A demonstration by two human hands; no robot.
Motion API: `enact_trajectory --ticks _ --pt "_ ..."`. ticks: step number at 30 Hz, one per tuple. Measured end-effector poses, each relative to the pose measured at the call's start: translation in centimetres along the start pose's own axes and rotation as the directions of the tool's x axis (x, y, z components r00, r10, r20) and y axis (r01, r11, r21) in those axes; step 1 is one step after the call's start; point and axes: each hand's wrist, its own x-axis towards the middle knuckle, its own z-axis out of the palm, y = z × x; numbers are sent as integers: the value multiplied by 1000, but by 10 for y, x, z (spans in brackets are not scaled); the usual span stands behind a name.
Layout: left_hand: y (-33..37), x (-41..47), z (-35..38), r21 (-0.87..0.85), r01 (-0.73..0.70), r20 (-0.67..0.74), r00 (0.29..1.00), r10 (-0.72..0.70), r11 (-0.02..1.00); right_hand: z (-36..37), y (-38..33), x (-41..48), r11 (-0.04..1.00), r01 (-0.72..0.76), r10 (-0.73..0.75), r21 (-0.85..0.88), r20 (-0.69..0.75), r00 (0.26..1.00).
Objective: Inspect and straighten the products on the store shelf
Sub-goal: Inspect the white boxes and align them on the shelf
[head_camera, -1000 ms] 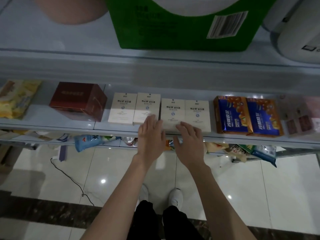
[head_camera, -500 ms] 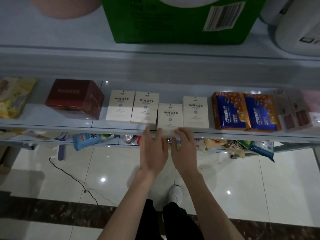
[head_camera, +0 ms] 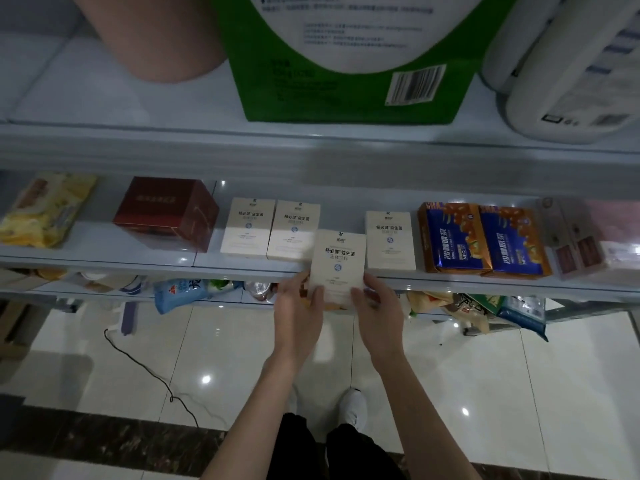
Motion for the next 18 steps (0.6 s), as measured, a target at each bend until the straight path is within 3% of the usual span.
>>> enact_trajectory --ticks 3,5,11,18 --pt "16 -10 -10 -210 93 -19 995 -99 973 -14 -19 -10 984 0 -1 178 4 1000" --pt "24 -15 -16 -295 82 -3 996 -87 952 -24 -31 -16 968 10 -12 251 7 1000" --pt "53 -20 -35 -481 86 40 996 -76 872 -44 -59 -29 971 66 -76 229 36 996" --pt "71 -47 -50 -485 -27 -75 997 -11 874 -62 -72 -54 941 117 -146 317 71 987"
